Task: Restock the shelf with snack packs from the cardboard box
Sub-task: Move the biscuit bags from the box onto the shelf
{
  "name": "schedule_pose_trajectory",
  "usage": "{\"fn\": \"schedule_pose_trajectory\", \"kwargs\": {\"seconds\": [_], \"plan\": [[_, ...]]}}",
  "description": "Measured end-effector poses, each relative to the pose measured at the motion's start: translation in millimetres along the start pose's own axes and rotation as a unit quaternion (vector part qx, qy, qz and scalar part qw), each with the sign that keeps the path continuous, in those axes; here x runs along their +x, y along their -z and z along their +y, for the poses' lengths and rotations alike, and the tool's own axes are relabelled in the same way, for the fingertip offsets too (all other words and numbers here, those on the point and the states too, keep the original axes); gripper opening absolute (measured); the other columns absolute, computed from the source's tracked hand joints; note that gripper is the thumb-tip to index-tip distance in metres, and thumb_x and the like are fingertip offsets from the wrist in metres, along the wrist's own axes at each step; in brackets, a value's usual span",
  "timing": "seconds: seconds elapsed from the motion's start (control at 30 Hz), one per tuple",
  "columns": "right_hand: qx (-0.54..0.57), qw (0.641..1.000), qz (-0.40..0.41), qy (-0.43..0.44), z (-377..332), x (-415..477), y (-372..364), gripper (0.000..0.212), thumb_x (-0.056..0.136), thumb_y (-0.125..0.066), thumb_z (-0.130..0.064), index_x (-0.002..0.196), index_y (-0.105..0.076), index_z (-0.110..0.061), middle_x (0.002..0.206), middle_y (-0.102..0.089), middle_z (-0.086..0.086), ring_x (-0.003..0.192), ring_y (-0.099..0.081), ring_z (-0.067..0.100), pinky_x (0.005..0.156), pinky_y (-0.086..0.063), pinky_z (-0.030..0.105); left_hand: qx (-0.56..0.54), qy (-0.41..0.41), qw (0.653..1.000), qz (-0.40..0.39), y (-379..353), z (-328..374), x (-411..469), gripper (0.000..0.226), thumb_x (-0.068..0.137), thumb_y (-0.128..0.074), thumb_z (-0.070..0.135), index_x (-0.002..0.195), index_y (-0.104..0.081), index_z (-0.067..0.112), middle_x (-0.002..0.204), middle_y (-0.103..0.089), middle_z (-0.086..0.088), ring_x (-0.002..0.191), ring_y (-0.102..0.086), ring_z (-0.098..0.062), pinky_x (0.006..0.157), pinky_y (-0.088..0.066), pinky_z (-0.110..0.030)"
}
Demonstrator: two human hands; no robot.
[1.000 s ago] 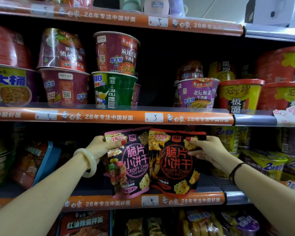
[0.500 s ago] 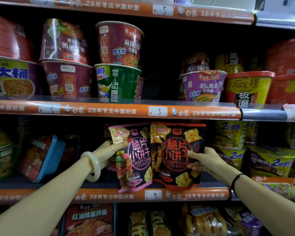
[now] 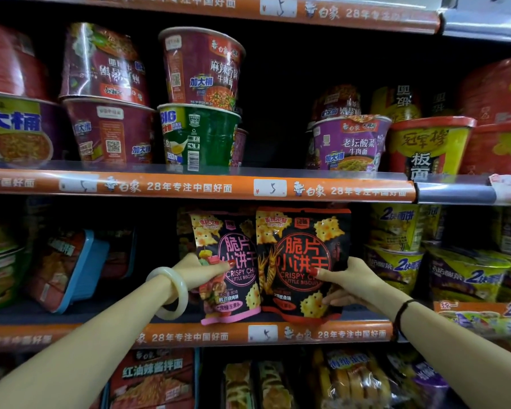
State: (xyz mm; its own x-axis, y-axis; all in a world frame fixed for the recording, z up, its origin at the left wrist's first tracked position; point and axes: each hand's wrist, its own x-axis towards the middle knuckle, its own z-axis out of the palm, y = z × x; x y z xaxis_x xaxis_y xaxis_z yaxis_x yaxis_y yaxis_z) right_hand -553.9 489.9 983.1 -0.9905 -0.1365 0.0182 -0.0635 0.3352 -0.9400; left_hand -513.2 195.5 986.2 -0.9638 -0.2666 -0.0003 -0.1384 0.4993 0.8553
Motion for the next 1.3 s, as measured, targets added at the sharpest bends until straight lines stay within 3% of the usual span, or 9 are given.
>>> {"fn": "schedule_pose_trajectory", "kwargs": {"seconds": [0.13,0.23,0.37,0.53,0.67,0.83,1.03,1.17,1.3], "plan": [[-0.027,1.0,-0.004,-0.004,1.6,4.5,-3.4,0.028,0.077,-0.078,-0.019,0.092,-0.053,-0.02,0.088,-0.067,0.007,0.061,-0.073,0.028,0.046,-0.057,0.027,0.029,0.006,0.999,0.015,0.2,0.2,-1.4,0.049,0.067,-0.081,0.039,0.096,-0.061,0.005,0.094,-0.066,-0.009,0.082,-0.061,-0.021,0.085,-0.053,-0.041],[-0.001,1.0,0.002,0.002,4.2,8.5,-7.4,0.028,0.078,-0.076,-0.014,0.095,-0.054,-0.018,0.089,-0.068,0.013,0.066,-0.073,0.031,0.055,-0.061,0.032,0.038,0.012,0.998,0.042,1.5,-4.5,3.4,0.047,0.068,-0.082,0.029,0.096,-0.059,-0.001,0.097,-0.066,-0.012,0.088,-0.063,-0.026,0.085,-0.054,-0.044],[0.025,1.0,0.003,0.002,7.1,15.5,-10.7,0.037,0.077,-0.077,-0.012,0.107,-0.056,-0.012,0.093,-0.07,0.015,0.07,-0.073,0.034,0.058,-0.061,0.034,-0.007,0.018,0.998,0.055,8.7,-10.0,11.0,0.044,0.07,-0.081,0.022,0.103,-0.062,0.002,0.101,-0.067,-0.012,0.091,-0.062,-0.026,0.074,-0.048,-0.033],[0.047,0.999,-0.013,0.012,5.3,29.7,-19.9,0.044,0.079,-0.076,-0.012,0.117,-0.053,-0.011,0.095,-0.071,0.012,0.065,-0.073,0.029,0.058,-0.061,0.032,-0.062,0.013,0.997,0.053,20.2,-18.6,26.4,0.036,0.074,-0.078,0.014,0.105,-0.063,0.007,0.105,-0.067,-0.008,0.097,-0.059,-0.023,0.078,-0.044,-0.034],[0.027,0.999,-0.016,0.014,2.9,45.1,-30.7,0.048,0.08,-0.075,-0.013,0.121,-0.05,-0.013,0.108,-0.068,0.017,0.07,-0.073,0.032,0.063,-0.062,0.035,-0.091,0.017,0.995,0.048,30.1,-28.7,40.3,0.018,0.077,-0.075,0.01,0.089,-0.064,0.016,0.102,-0.067,-0.006,0.101,-0.058,-0.023,0.085,-0.043,-0.037],[0.005,1.0,-0.012,0.004,6.0,66.2,-38.7,0.05,0.08,-0.075,-0.012,0.121,-0.046,-0.014,0.116,-0.064,0.018,0.073,-0.073,0.034,0.068,-0.061,0.039,-0.105,-0.008,0.994,0.001,32.3,-38.5,53.8,0.018,0.08,-0.07,0.003,0.092,-0.065,0.014,0.099,-0.07,-0.007,0.092,-0.064,-0.02,0.079,-0.05,-0.033],[0.017,1.0,-0.002,-0.005,12.1,91.1,-45.7,0.057,0.08,-0.074,-0.01,0.124,-0.038,-0.015,0.109,-0.066,0.017,0.057,-0.071,0.027,0.061,-0.062,0.036,-0.11,-0.025,0.993,0.026,33.8,-51.8,76.5,0.024,0.074,-0.076,0.003,0.093,-0.067,0.014,0.103,-0.071,-0.01,0.101,-0.065,-0.028,0.098,-0.048,-0.048],[0.018,1.0,-0.004,0.003,11.8,99.8,-52.4,0.049,0.082,-0.072,-0.01,0.117,-0.038,-0.019,0.09,-0.067,0.006,0.055,-0.069,0.022,0.058,-0.061,0.031,-0.135,-0.014,0.99,0.023,30.6,-50.0,82.3,0.019,0.078,-0.071,0.0,0.092,-0.065,0.012,0.099,-0.069,-0.009,0.101,-0.062,-0.026,0.089,-0.047,-0.036],[0.002,1.0,-0.007,0.005,9.0,102.5,-53.1,0.049,0.081,-0.074,-0.014,0.117,-0.041,-0.019,0.094,-0.067,0.007,0.058,-0.069,0.023,0.061,-0.061,0.034,-0.157,0.007,0.987,0.019,25.6,-51.7,84.7,0.028,0.081,-0.066,-0.003,0.108,-0.062,0.005,0.1,-0.066,-0.009,0.093,-0.06,-0.02,0.082,-0.046,-0.033]]}}
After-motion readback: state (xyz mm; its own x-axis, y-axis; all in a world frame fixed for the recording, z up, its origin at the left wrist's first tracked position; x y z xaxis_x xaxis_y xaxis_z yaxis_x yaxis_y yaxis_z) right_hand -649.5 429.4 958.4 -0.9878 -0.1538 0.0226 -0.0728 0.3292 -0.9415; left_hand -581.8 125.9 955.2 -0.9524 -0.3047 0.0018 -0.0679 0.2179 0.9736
